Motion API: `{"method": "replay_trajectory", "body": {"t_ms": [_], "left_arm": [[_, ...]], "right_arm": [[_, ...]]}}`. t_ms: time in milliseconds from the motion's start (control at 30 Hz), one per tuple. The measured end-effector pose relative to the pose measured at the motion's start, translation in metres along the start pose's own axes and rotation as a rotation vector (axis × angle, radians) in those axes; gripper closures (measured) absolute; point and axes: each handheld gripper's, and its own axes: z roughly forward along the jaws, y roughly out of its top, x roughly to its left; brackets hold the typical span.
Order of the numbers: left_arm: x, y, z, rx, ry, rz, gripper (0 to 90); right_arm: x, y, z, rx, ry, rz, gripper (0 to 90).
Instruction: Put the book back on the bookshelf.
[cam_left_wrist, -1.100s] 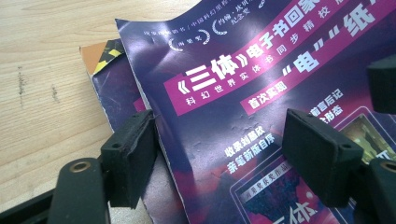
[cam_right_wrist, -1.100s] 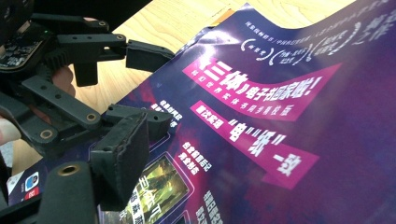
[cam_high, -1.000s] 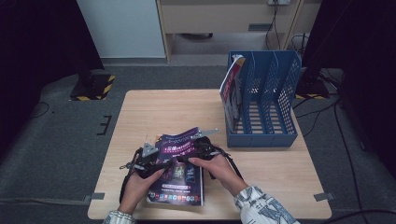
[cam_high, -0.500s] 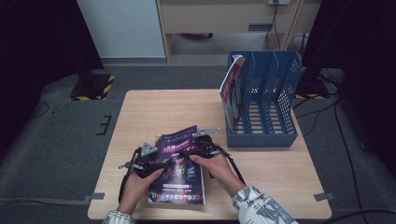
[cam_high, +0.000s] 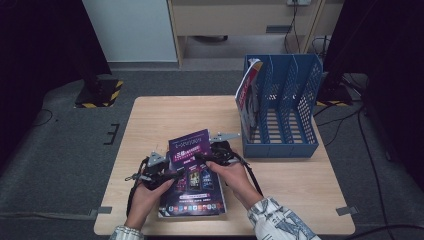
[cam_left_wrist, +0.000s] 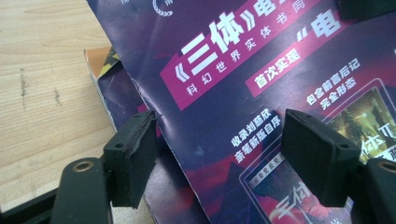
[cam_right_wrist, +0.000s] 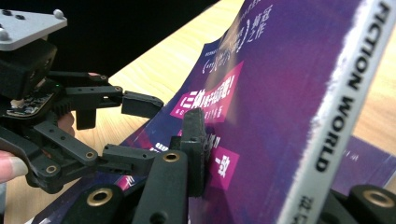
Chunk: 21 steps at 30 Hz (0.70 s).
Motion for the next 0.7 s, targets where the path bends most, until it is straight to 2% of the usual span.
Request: {"method": "replay_trajectory", "body": {"t_ms": [233,467,500,533,600,700], "left_arm": [[0.003,0.001,-0.004,-0.02,-0.023,-0.022,27.9],[0.004,0.001,-0.005,-0.031,-0.071,-0.038,29.5],[0.004,0.001,-0.005,-0.031,-0.071,-0.038,29.9],[0.004,0.001,-0.006,-0.034,-0.084,-0.035,30.0],[0.003,0.001,-0.005,-0.029,-0.091,-0.033,30.1],[0.003,0.0,-0.005,-0.023,-0.1,-0.031,30.2]], "right_arm": [[0.007,0.011,-0.007,-0.039,-0.003,-0.066,78.0],[0.014,0.023,-0.019,-0.11,-0.017,-0.138,78.6],[0.014,0.023,-0.019,-0.11,-0.017,-0.138,78.6],[0.015,0.027,-0.022,-0.138,-0.016,-0.156,78.8],[0.017,0.031,-0.025,-0.161,-0.015,-0.176,78.9],[0.021,0.035,-0.028,-0.179,-0.013,-0.201,79.3]]}}
